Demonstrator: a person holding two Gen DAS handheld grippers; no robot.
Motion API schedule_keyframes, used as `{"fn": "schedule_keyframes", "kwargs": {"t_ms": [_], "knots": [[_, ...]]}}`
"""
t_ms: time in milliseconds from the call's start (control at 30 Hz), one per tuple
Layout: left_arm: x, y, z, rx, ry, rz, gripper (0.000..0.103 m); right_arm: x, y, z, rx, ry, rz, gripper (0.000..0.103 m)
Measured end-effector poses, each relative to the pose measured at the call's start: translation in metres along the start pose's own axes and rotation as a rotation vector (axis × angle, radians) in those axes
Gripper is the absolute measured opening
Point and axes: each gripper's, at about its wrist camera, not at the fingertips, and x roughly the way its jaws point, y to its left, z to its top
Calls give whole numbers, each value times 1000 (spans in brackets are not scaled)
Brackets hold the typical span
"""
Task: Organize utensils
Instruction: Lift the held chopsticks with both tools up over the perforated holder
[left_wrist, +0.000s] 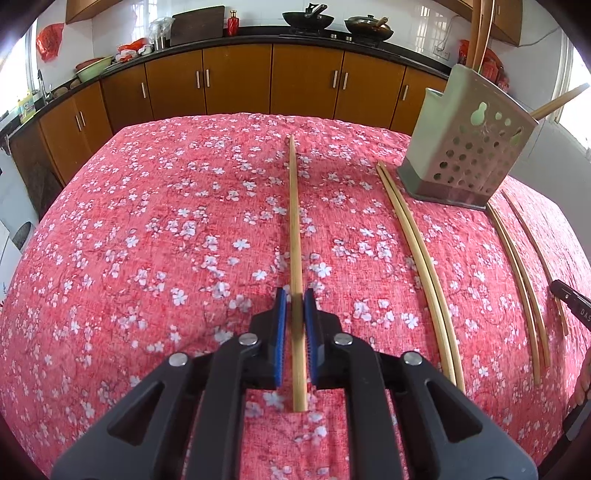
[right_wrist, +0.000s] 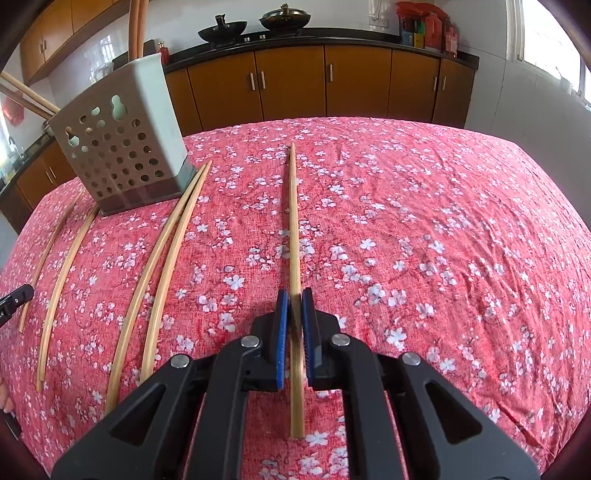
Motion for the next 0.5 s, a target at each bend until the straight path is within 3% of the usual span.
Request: {"fn": "schedule_keyframes", "kwargs": {"t_ms": [200, 500], "knots": [[-17, 5, 5, 6, -26, 5, 8, -22, -6, 7, 16, -53, 7, 7], [-87, 8, 45, -31, -227, -30, 8, -87, -12, 42, 54, -252, 30, 7]]}}
